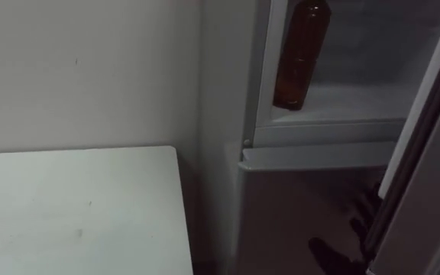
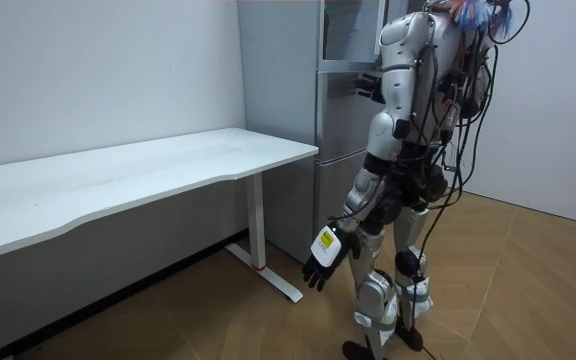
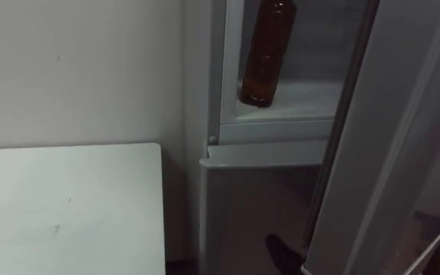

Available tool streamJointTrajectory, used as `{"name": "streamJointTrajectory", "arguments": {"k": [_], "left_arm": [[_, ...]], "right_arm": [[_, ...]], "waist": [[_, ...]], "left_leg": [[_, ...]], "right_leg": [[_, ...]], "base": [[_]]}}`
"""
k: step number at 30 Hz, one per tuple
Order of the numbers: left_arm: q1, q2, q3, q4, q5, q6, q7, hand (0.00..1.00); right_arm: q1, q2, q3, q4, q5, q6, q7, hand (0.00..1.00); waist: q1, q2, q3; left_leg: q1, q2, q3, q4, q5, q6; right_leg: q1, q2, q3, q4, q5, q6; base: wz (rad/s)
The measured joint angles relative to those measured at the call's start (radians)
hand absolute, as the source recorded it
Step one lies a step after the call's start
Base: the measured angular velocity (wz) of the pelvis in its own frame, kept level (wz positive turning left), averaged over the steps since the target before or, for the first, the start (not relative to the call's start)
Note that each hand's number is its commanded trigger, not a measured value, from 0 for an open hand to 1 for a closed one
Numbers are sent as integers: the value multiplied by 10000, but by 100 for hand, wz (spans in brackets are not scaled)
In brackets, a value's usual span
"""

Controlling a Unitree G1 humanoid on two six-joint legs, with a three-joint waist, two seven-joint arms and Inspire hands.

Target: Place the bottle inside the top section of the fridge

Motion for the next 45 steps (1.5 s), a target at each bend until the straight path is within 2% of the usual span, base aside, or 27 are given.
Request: {"name": "streamJointTrajectory", "arguments": {"k": [2, 7, 10, 16, 21, 24, 27, 32, 40, 45], "left_arm": [[8, 1, 1, 7, -4, 7, 6, 0], [99, -40, 64, -7, 235, 345, -88, 0], [158, -39, 152, -8, 285, 558, -106, 0], [310, -59, 233, -373, 280, 511, -96, 0], [301, -140, 1043, -483, 394, 339, -101, 0], [325, -123, 1416, -486, 390, 340, -94, 0], [428, -127, 1530, -487, 403, 340, -72, 0], [639, -137, 1946, -548, 414, 348, 18, 0], [733, -196, 1940, -588, 402, 365, 51, 0], [749, -195, 1965, -749, 405, 363, 46, 0]], "right_arm": [[141, 11, 649, 745, -52, 795, 406, 0], [158, 19, 1149, 1410, -841, 1313, 840, 0], [158, 8, 1012, 1559, -1124, 1340, 798, 0], [152, 15, 105, 1659, -1467, 1349, 346, 0], [166, 9, -1084, 1625, -1522, 1344, -272, 0], [164, -2, -1917, 1624, -1518, 1318, -886, 0], [167, -8, -2528, 1597, -1511, 1249, -1422, 0], [235, -8, -3490, 1222, -1556, 1245, -2381, 0], [230, -13, -4293, 1129, -1537, 1245, -3976, 0], [233, -37, -4748, -241, -1537, 1245, -4867, 0]], "waist": [[79, 50, -2], [97, 278, -15], [-22, 312, -7], [-170, 304, 9], [-251, 224, 27], [-329, 162, 34], [-443, 121, -10], [-646, 62, 25], [-794, 45, 29], [-867, 30, 27]], "left_leg": [[-44, -22, -91, 17, 2, 3], [-111, -79, -298, 56, 10, 29], [-80, -106, -430, 17, 12, 30], [-74, -142, -476, -18, 12, 29], [88, -185, -471, -158, 13, 30], [70, -189, -475, -181, 11, 28], [94, -190, -463, -243, 11, 24], [241, -196, -427, -326, 14, 17], [207, -186, -297, -320, 13, 18], [221, -187, -239, -329, 13, 19]], "right_leg": [[-4, 0, -106, 10, 3, 4], [62, -29, -284, -17, 26, 16], [229, -52, -483, -157, 20, 27], [264, -64, -512, -179, -4, 57], [321, -73, -477, -243, -30, 80], [355, -67, -490, -316, -31, 83], [315, -61, -488, -327, -38, 89], [425, -64, -477, -322, -66, 95], [355, -47, -312, -257, -86, 92], [287, -49, -250, -156, -99, 100]], "base": [[11], [15], [15], [3], [-2], [1], [0], [-3], [-4], [-3]]}}
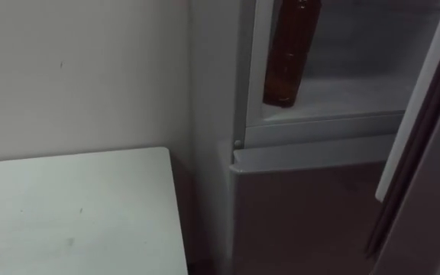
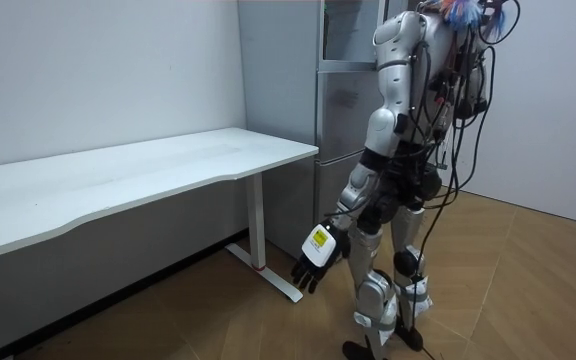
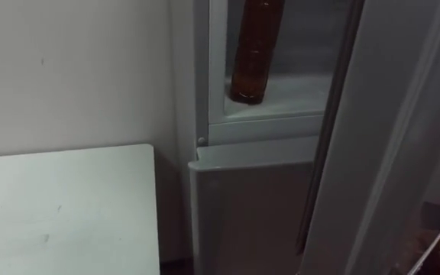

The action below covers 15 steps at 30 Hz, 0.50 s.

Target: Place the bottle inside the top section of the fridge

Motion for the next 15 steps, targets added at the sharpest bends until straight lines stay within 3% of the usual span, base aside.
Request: {"name": "streamJointTrajectory", "arguments": {"k": [7, 13, 15], "left_arm": [[13, -6, 204, -77, 210, -28, 29, 0], [73, -10, 261, 15, 246, -58, 32, 0], [101, -20, 306, 14, 250, -154, 32, 0]], "right_arm": [[-8, -21, -416, -1505, -18, -126, -970, 0], [-222, -34, -661, -2428, -466, -142, -1292, 0], [-389, -127, -783, -2519, -642, -318, -1434, 0]], "waist": [[-5, -150, -25], [-3, -132, -10], [21, -126, 1]], "left_leg": [[25, -3, -3, 12, -1, 0], [42, -7, 4, 9, 1, 0], [33, -7, 2, 9, 1, -1]], "right_leg": [[-45, -12, -51, 50, -10, -3], [-102, -17, -22, 173, -67, -7], [-97, -15, -23, 163, -69, -7]], "base": [[0], [0], [0]]}}
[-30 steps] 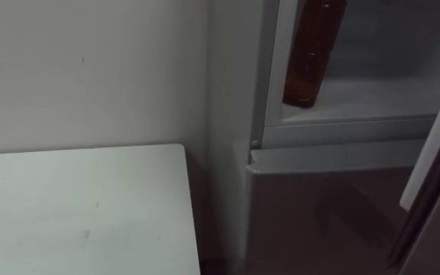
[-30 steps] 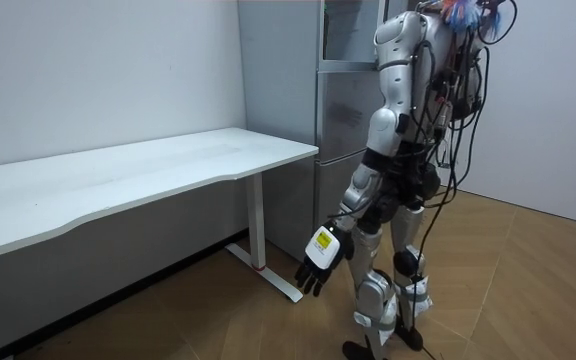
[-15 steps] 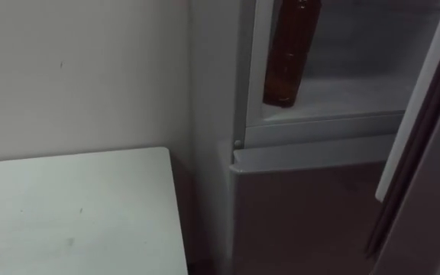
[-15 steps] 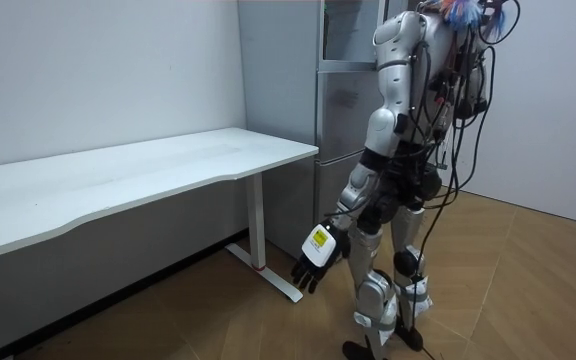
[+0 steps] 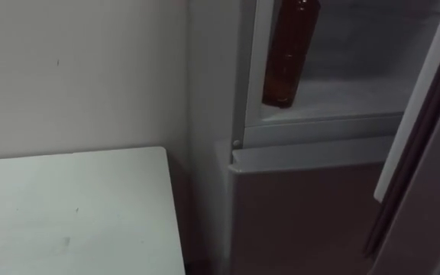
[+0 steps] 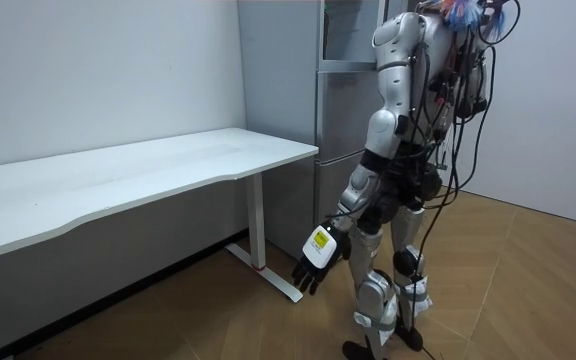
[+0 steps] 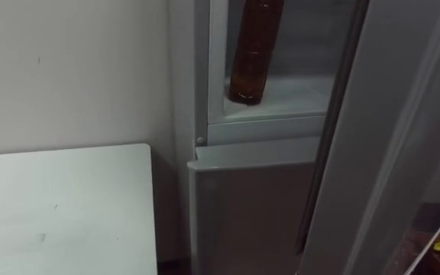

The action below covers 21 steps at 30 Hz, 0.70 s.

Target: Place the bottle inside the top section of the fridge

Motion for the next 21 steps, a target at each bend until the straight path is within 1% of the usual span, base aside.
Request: {"name": "streamJointTrajectory", "arguments": {"k": [1, 2, 4, 9, 10, 11, 13, 14, 15, 20, 21], "left_arm": [[51, -8, -1, 4, -13, -54, -1, 0], [67, -15, 0, 4, -15, -71, 0, 0], [63, -15, -3, 7, -3, -81, 0, 0], [48, -65, -25, 242, 21, -133, 5, 0], [48, -65, -24, 267, 14, -132, 20, 0], [40, -66, -24, 270, 13, -132, 52, 0], [35, -75, -23, 271, 16, -132, 78, 0], [26, -76, -22, 269, 19, -132, 88, 0], [24, -76, -20, 268, 21, -132, 103, 0], [22, -91, -20, 321, 16, -133, 116, 0], [18, -92, -23, 344, 11, -134, 116, 0]], "right_arm": [[-36, -145, -5, -168, -105, -10, -114, 0], [-38, -266, 2, -426, -174, -35, -182, 0], [-56, -353, 11, -722, -551, -149, -324, 0], [-151, -354, 139, -1500, -1309, -375, -512, 0], [-153, -354, 139, -1576, -1344, -392, -548, 0], [-154, -354, 149, -1578, -1344, -395, -628, 0], [-261, -354, 197, -1578, -1345, -395, -732, 0], [-376, -356, 233, -1588, -1348, -395, -733, 0], [-430, -357, 271, -1589, -1348, -395, -733, 0], [-710, -363, 556, -1592, -1348, -396, -571, 0], [-756, -365, 590, -1594, -1347, -398, -543, 0]], "waist": [[41, 24, 10], [70, 13, 4], [116, 18, 8], [212, 22, 30], [294, 19, 40], [334, 0, 46], [363, -29, 31], [370, 1, 47], [367, -14, 37], [382, 20, 43], [385, -2, 26]], "left_leg": [[3, 0, 2, 1, 0, 0], [0, 0, -5, 0, 0, 0], [-3, 0, -20, 1, 1, -2], [-24, -3, -64, 4, 1, -3], [-22, -4, -65, 2, 1, -3], [-21, -4, -69, 1, 1, -3], [-19, -6, -72, 3, 1, -3], [-22, -10, -77, 2, 1, -3], [-23, -10, -80, 2, 1, -3], [-18, -9, -89, 2, 1, -3], [-16, -9, -87, 2, 1, -3]], "right_leg": [[3, 1, 5, -7, 0, 0], [1, 0, -1, -5, 0, 0], [12, -1, -31, -13, 0, 0], [8, -19, -121, -7, -14, -2], [7, -23, -131, -6, -23, -1], [7, -26, -139, -5, -25, -2], [3, -35, -154, 9, -25, -2], [-4, -39, -153, 11, -26, -2], [-7, -40, -153, 11, -26, -2], [8, -37, -156, 10, -26, -2], [12, -38, -158, 10, -26, -2]], "base": [[0], [0], [2], [1], [0], [0], [0], [0], [0], [0], [0]]}}
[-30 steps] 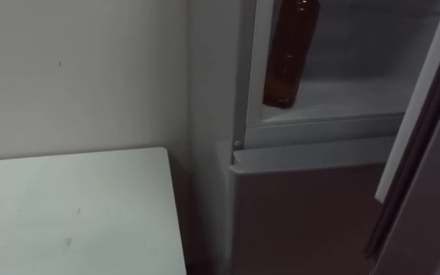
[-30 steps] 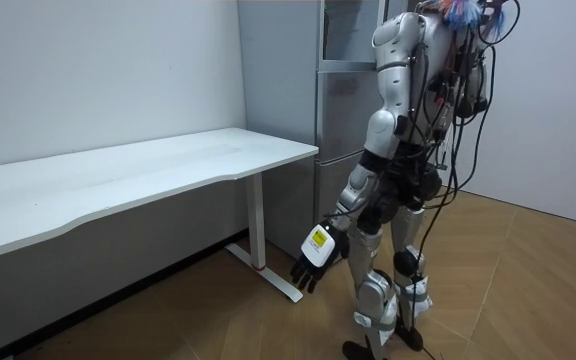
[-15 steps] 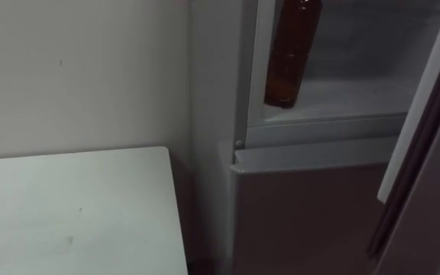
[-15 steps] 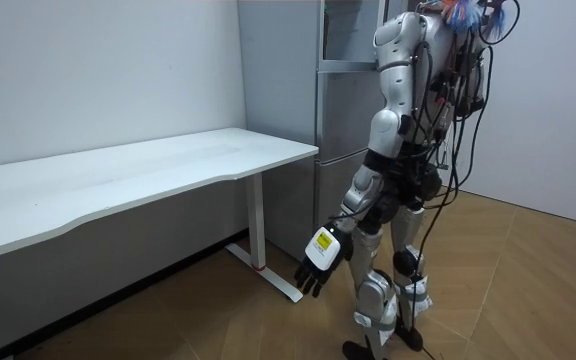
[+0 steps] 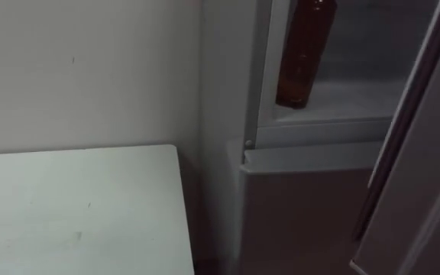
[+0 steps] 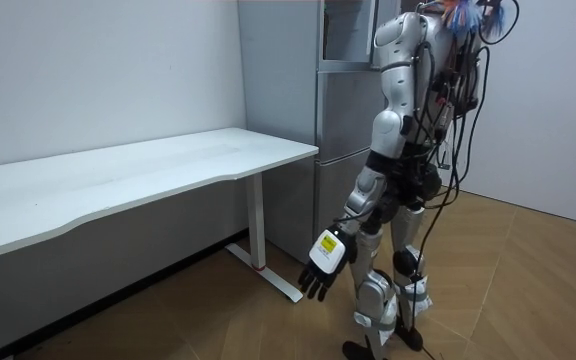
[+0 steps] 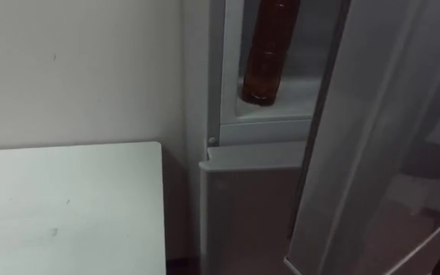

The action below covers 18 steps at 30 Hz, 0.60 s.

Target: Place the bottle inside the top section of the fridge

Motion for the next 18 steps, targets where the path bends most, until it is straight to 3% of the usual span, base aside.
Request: {"name": "streamJointTrajectory", "arguments": {"k": [1, 9, 18], "left_arm": [[-10, -2, -1, 68, -2, 1, -2, 0], [-160, 3, -281, 345, 5, -2, -24, 0], [-205, 5, -379, 657, 3, -166, -12, 0]], "right_arm": [[-122, -1, 138, 0, 1, -1, 43, 0], [-607, -35, 1080, -6, -126, -52, 604, 0], [-691, -38, 1553, 1, -385, -263, 1245, 0]], "waist": [[-6, 58, 29], [58, 125, 39], [301, 163, 40]], "left_leg": [[6, 0, 2, 1, 0, 0], [22, -1, -63, 18, -1, -1], [41, -8, -205, 27, -1, -5]], "right_leg": [[6, 0, 0, -1, 0, 0], [158, -1, -80, -50, 0, 0], [290, 21, -142, -172, 2, -4]], "base": [[0], [3], [5]]}}
